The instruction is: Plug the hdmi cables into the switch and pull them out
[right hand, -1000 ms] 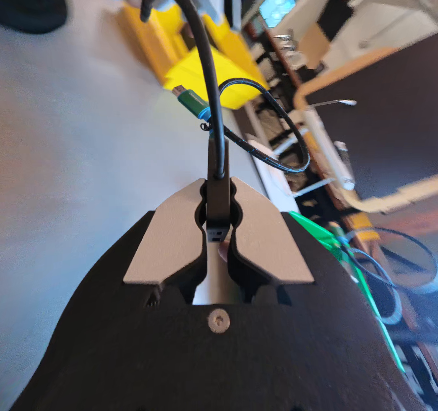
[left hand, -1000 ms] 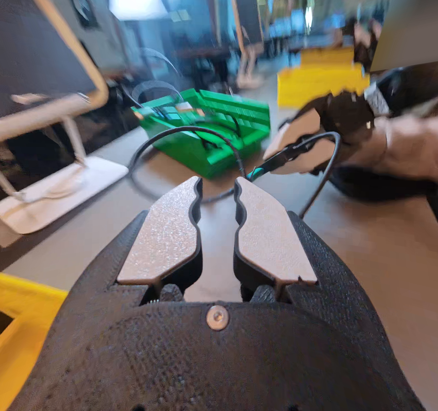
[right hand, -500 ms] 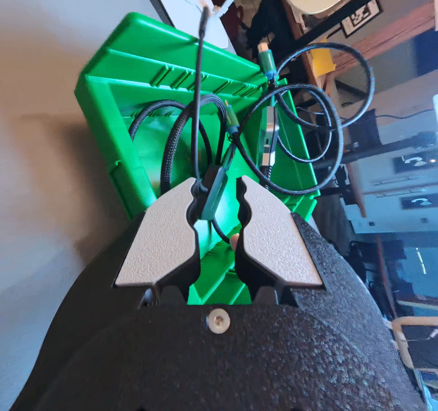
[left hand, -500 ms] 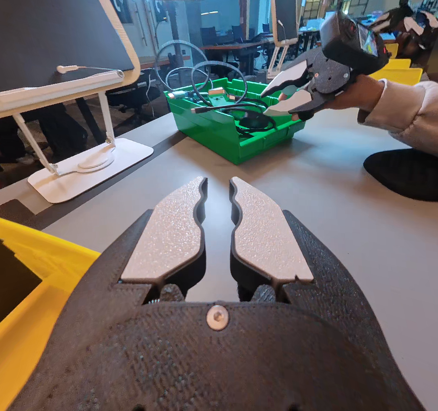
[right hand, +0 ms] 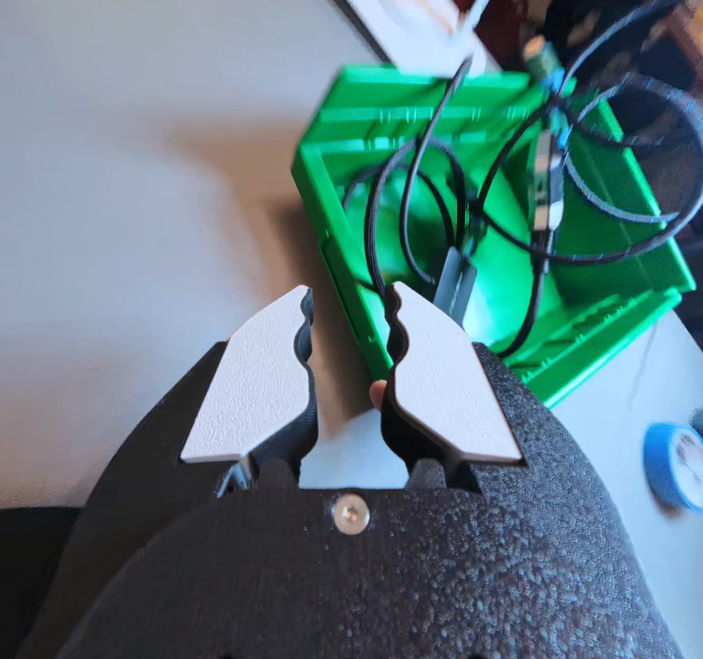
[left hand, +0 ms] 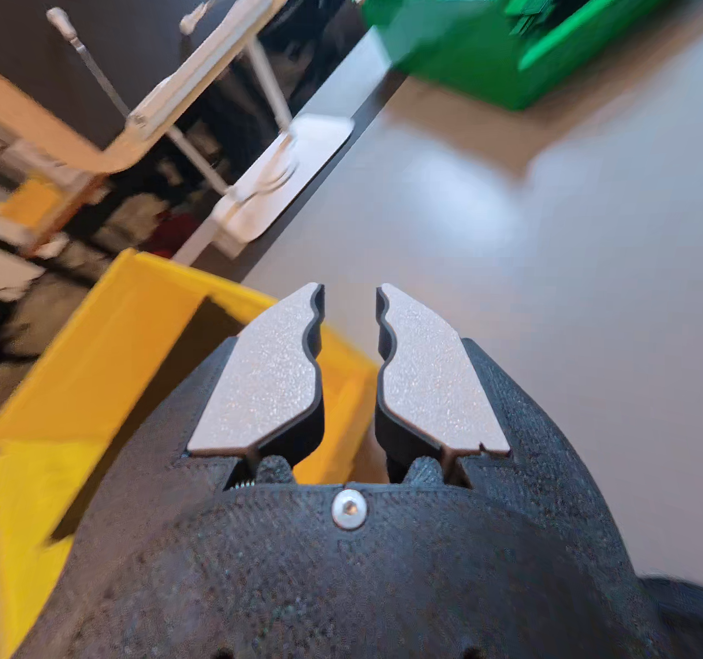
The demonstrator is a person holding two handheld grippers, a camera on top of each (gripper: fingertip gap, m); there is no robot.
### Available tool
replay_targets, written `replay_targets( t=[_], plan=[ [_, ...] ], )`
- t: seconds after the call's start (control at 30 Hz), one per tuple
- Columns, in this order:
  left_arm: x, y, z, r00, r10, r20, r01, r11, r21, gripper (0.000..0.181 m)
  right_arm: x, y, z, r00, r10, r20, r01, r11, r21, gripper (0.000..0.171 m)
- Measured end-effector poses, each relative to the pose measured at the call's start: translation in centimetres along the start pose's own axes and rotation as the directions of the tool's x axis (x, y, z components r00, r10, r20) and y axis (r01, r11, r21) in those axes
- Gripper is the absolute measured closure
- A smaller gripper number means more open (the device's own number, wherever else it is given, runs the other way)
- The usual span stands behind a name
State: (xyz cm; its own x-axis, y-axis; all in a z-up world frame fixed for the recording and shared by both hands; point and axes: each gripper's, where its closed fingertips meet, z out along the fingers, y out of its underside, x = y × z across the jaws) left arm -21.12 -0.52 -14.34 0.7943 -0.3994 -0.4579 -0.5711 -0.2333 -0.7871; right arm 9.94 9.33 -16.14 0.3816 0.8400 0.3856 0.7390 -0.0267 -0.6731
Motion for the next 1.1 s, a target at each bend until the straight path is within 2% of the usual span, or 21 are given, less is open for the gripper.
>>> replay_targets(
  t=[0.07, 0.13, 0.2, 0.27, 0.37, 0.43, 0.53, 0.67, 0.73, 0.9, 1.0, 1.1],
  plan=[
    [-1.9, 2.1, -0.9, 0.997, 0.061, 0.056, -0.054, 0.992, -0.113, 0.149, 0.8, 2.6, 1.3, 0.995, -0.079, -0.068, 0.067, 0.984, -0.163, 0.131],
    [-2.6, 4.2, -1.8, 0.999, 0.036, 0.022, -0.031, 0.98, -0.195, 0.142, 1.4, 4.1, 2.4, 0.981, -0.156, -0.111, 0.123, 0.957, -0.262, 0.129],
    [-2.8, 6.8, -2.4, 1.0, 0.01, -0.024, -0.016, 0.956, -0.292, 0.136, 1.5, 4.5, 3.3, 0.973, -0.196, -0.126, 0.151, 0.943, -0.296, 0.121],
    [-3.5, 9.6, -2.7, 0.998, 0.051, -0.023, -0.056, 0.915, -0.4, 0.131, 1.6, 4.6, 4.1, 0.963, -0.235, -0.131, 0.184, 0.93, -0.319, 0.12],
    [-2.6, 12.0, -2.0, 0.994, 0.069, -0.083, -0.1, 0.875, -0.474, 0.123, 1.6, 4.4, 5.2, 0.953, -0.274, -0.128, 0.222, 0.922, -0.317, 0.132],
    [-2.0, 13.0, -1.3, 0.983, 0.135, -0.128, -0.181, 0.851, -0.493, 0.135, 1.4, 4.2, 5.4, 0.933, -0.337, -0.123, 0.288, 0.908, -0.306, 0.135],
    [-1.0, 12.1, -0.2, 0.942, 0.299, -0.152, -0.335, 0.821, -0.462, 0.149, 1.1, 3.9, 5.3, 0.873, -0.467, -0.142, 0.411, 0.86, -0.304, 0.139],
    [2.4, 9.7, 0.7, 0.934, 0.292, -0.208, -0.354, 0.845, -0.402, 0.151, -1.7, 2.5, 4.9, 0.85, -0.52, -0.085, 0.495, 0.844, -0.206, 0.14],
    [3.7, 8.9, 0.9, 0.911, 0.342, -0.231, -0.407, 0.838, -0.364, 0.151, -3.8, 1.7, 4.5, 0.828, -0.558, -0.048, 0.544, 0.821, -0.173, 0.14],
    [7.0, 6.4, 1.4, 0.818, 0.498, -0.288, -0.555, 0.814, -0.171, 0.151, -8.9, 0.1, 3.1, 0.778, -0.628, 0.009, 0.625, 0.773, -0.106, 0.139],
    [7.5, 4.9, 1.9, 0.803, 0.546, -0.236, -0.576, 0.814, -0.076, 0.149, -11.9, -0.2, 1.5, 0.749, -0.661, 0.05, 0.662, 0.749, -0.011, 0.139],
    [6.8, 4.3, 1.9, 0.842, 0.504, -0.194, -0.52, 0.853, -0.039, 0.146, -14.4, 0.0, -0.2, 0.754, -0.654, 0.049, 0.652, 0.756, 0.052, 0.14]
  ],
)
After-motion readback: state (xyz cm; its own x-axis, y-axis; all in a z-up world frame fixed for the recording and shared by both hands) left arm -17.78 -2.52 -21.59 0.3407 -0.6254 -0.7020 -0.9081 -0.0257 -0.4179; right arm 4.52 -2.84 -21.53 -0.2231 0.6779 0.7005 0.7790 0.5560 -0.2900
